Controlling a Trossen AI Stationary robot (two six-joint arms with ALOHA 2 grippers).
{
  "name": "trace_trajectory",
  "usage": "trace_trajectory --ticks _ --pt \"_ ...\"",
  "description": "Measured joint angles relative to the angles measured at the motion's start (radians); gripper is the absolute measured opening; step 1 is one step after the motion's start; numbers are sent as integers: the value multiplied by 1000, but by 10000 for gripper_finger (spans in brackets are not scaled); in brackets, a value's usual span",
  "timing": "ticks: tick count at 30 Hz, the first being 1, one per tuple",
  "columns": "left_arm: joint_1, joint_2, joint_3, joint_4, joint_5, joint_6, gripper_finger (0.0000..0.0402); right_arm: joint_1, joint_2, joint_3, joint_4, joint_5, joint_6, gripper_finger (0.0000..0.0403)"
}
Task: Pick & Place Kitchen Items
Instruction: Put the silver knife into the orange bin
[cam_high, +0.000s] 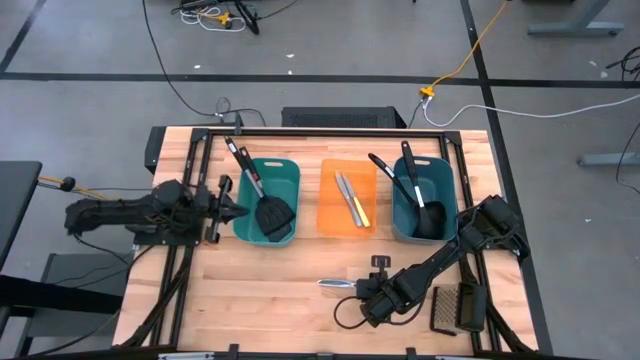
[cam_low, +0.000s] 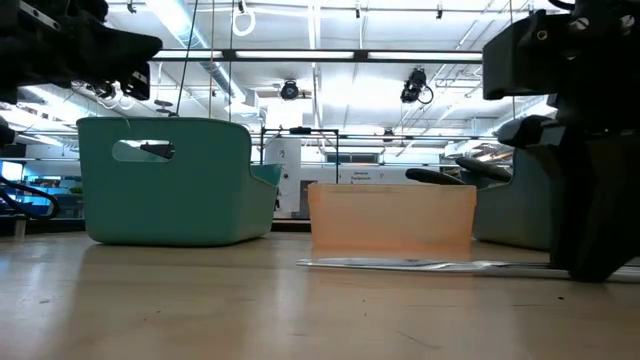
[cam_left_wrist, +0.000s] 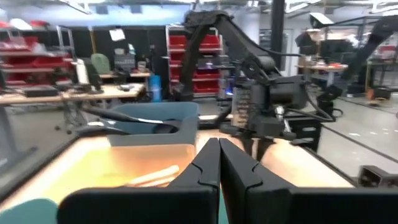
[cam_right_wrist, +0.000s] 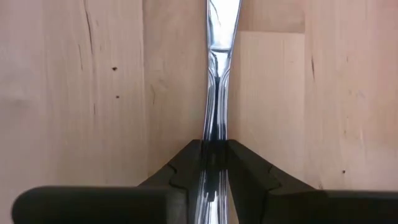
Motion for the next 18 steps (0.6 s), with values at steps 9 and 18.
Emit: trace_trajectory --ticks 9,18 --pt "-291 323 40 297 -343 51 2 -1 0 0 13 -8 -40 79" --pt "-535 811 261 346 -572 148 1 -2 0 0 24 -16 -32 79"
